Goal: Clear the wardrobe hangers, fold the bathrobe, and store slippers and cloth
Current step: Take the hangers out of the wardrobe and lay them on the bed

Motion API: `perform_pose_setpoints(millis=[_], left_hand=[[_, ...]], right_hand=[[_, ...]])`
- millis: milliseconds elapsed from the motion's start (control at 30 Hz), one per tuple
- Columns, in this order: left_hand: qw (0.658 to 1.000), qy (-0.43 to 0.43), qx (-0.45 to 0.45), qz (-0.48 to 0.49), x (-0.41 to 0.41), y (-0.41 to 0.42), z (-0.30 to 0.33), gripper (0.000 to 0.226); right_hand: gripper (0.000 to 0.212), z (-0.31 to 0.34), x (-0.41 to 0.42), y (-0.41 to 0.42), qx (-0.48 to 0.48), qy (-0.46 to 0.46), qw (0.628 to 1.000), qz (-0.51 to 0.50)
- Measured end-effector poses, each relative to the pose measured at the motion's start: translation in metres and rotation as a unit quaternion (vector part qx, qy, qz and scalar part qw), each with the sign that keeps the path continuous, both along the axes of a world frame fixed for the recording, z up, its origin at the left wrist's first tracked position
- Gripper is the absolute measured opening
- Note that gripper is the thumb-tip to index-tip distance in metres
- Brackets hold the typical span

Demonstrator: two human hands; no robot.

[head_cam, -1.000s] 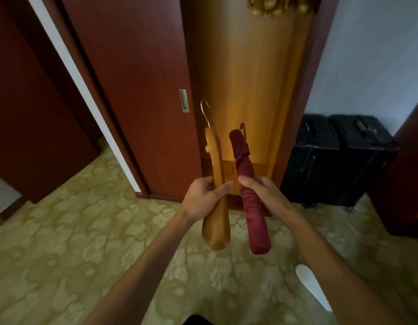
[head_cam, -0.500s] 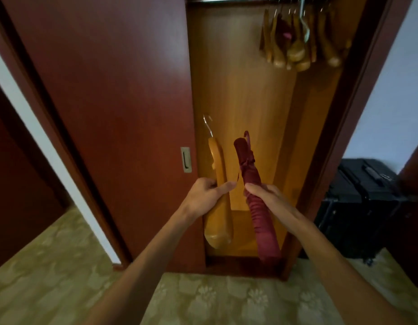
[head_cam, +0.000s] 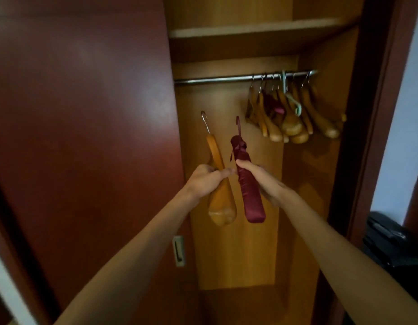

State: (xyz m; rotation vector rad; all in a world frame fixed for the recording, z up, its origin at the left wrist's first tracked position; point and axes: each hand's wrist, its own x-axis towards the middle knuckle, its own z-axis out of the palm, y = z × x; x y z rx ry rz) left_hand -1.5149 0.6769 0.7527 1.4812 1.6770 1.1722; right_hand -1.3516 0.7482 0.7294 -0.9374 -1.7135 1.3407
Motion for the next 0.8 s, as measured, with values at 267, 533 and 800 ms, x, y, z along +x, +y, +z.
perform_pose_setpoints(millis=[267,533,800], left_hand=[[0.995,0.084,0.053,0.000,-0.012,0.110,0.080,0.050],[0.987,0.150,0.062,-0.001,-0.025,0.213,0.147,0.043],[0.981,0.187,0.052,-0.012,-0.029,0.274,0.163,0.031]], right_hand=[[0.059,0.089,-0.026,0.139,0.072,0.029,0.997,-0.016],[0.058,0.153,-0.045,0.246,0.043,0.029,0.999,-0.014],[0.055,0.169,-0.054,0.297,0.002,0.042,0.999,-0.016]])
